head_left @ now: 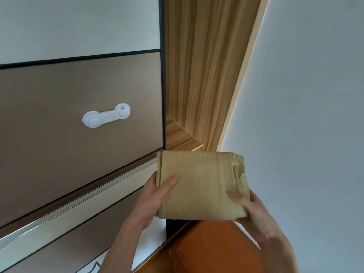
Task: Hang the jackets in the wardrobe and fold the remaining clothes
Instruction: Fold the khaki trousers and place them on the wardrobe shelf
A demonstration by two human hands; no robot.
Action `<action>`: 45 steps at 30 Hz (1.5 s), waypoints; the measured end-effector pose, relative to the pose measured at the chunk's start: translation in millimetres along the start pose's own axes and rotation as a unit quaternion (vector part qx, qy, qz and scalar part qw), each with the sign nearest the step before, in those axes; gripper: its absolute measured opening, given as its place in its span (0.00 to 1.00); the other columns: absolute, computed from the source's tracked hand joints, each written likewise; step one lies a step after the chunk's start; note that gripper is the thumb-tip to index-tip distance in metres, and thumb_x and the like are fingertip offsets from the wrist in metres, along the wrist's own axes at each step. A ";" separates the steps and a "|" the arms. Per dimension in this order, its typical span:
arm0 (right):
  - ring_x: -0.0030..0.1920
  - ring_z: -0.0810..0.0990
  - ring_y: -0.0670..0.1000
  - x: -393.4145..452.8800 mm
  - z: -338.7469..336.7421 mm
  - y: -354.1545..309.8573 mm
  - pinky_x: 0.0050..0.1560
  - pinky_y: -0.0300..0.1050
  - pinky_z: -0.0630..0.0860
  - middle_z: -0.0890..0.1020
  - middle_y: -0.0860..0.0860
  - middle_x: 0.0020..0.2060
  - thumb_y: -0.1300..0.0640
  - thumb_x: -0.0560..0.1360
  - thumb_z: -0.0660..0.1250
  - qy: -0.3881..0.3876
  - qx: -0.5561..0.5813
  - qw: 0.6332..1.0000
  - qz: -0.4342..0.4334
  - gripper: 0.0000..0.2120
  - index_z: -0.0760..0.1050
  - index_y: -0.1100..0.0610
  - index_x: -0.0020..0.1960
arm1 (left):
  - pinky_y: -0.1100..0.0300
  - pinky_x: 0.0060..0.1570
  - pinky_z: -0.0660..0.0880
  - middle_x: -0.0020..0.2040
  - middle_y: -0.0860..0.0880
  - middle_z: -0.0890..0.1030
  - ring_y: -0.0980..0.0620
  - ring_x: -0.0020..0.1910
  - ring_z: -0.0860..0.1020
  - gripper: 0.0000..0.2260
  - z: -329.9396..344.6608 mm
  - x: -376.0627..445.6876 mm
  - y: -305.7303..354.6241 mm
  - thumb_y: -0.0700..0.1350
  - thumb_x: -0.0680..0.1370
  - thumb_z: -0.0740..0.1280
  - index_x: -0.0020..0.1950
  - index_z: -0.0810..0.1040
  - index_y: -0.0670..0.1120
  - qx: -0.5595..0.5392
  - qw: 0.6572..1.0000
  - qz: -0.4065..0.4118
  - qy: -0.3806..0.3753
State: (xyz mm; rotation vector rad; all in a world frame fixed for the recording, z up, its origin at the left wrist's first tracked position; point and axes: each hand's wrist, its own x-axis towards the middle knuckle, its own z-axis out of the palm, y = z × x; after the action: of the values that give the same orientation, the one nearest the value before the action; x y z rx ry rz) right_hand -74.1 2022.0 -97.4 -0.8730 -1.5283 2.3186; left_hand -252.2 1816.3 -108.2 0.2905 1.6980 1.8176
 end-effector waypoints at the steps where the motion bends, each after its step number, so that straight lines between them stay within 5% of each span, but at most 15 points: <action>1: 0.55 0.86 0.62 8.4 -6.5 -3.8 0.49 0.57 0.82 0.86 0.60 0.56 0.54 0.67 0.78 -0.019 -0.026 0.999 0.004 0.30 0.77 0.59 0.67 | 0.42 0.61 0.80 0.57 0.52 0.86 0.50 0.57 0.85 0.25 4.6 7.5 1.4 0.58 0.73 0.77 0.68 0.76 0.54 0.011 1.000 0.000 -0.004; 4: 0.56 0.86 0.61 30.9 -16.9 -13.1 0.56 0.59 0.81 0.86 0.58 0.57 0.50 0.65 0.80 -0.040 -0.060 0.997 0.012 0.33 0.77 0.58 0.67 | 0.50 0.57 0.82 0.56 0.53 0.86 0.52 0.55 0.85 0.23 23.8 28.3 6.4 0.55 0.75 0.75 0.68 0.76 0.52 0.036 0.999 0.009 -0.012; 8: 0.54 0.87 0.62 52.4 -21.8 -22.8 0.43 0.52 0.84 0.86 0.60 0.55 0.55 0.66 0.80 -0.019 -0.020 0.999 -0.019 0.31 0.77 0.60 0.66 | 0.60 0.48 0.82 0.56 0.52 0.87 0.53 0.54 0.85 0.22 44.1 55.7 15.8 0.53 0.76 0.75 0.68 0.76 0.51 0.027 1.000 0.006 -0.012; 11: 0.53 0.86 0.65 67.9 -28.3 -28.0 0.39 0.56 0.84 0.85 0.62 0.56 0.62 0.71 0.78 -0.019 0.016 0.999 -0.039 0.26 0.76 0.62 0.67 | 0.65 0.45 0.80 0.54 0.56 0.87 0.58 0.52 0.85 0.20 52.8 74.6 28.7 0.58 0.74 0.74 0.63 0.77 0.57 0.059 0.998 0.000 -0.012; 15: 0.59 0.85 0.61 85.2 -35.4 -32.3 0.54 0.59 0.82 0.84 0.59 0.60 0.62 0.76 0.73 -0.006 0.031 0.998 -0.063 0.22 0.76 0.58 0.69 | 0.65 0.53 0.72 0.59 0.63 0.79 0.62 0.57 0.79 0.17 56.5 98.6 38.7 0.66 0.80 0.62 0.65 0.73 0.61 0.091 0.995 0.012 0.026; 19: 0.59 0.85 0.59 96.3 -40.7 -37.9 0.54 0.57 0.80 0.85 0.57 0.60 0.61 0.76 0.73 0.010 0.027 0.996 -0.080 0.22 0.76 0.57 0.69 | 0.72 0.51 0.67 0.57 0.64 0.76 0.56 0.64 0.76 0.15 57.6 130.7 32.7 0.51 0.88 0.54 0.71 0.73 0.50 0.206 0.971 0.084 0.084; 23: 0.59 0.85 0.59 101.6 -45.1 -37.2 0.52 0.56 0.80 0.85 0.56 0.59 0.61 0.75 0.73 0.030 0.034 0.995 -0.089 0.22 0.76 0.56 0.68 | 0.60 0.68 0.66 0.70 0.54 0.74 0.50 0.73 0.71 0.18 55.2 155.3 20.5 0.45 0.88 0.55 0.78 0.63 0.51 0.249 0.965 0.053 0.057; 26: 0.58 0.85 0.59 101.7 -48.1 -33.8 0.52 0.56 0.81 0.85 0.56 0.59 0.61 0.75 0.73 0.036 0.045 0.995 -0.084 0.22 0.76 0.56 0.69 | 0.50 0.79 0.55 0.84 0.48 0.54 0.47 0.81 0.58 0.33 59.5 157.7 25.0 0.46 0.86 0.61 0.84 0.45 0.54 0.223 0.970 0.045 0.089; 31: 0.58 0.85 0.58 100.8 -48.3 -28.4 0.53 0.55 0.80 0.85 0.55 0.59 0.62 0.75 0.74 0.035 0.050 0.995 -0.079 0.22 0.77 0.57 0.68 | 0.53 0.78 0.50 0.85 0.50 0.49 0.49 0.82 0.53 0.41 66.8 150.2 29.6 0.43 0.85 0.63 0.82 0.32 0.55 0.130 0.982 0.060 0.127; 45: 0.57 0.86 0.58 95.1 -45.3 -16.5 0.53 0.58 0.83 0.86 0.53 0.57 0.60 0.71 0.77 0.064 0.060 0.994 -0.065 0.24 0.77 0.55 0.66 | 0.65 0.69 0.44 0.84 0.50 0.44 0.51 0.83 0.48 0.40 49.9 142.2 16.4 0.38 0.85 0.61 0.82 0.32 0.49 0.173 0.964 0.082 0.185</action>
State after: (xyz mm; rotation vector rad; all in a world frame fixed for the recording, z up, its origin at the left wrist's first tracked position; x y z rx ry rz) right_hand -125.1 2110.2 -128.7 -0.8478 -1.3375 2.1905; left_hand -340.2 1939.1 -121.0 0.2516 2.3215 1.7636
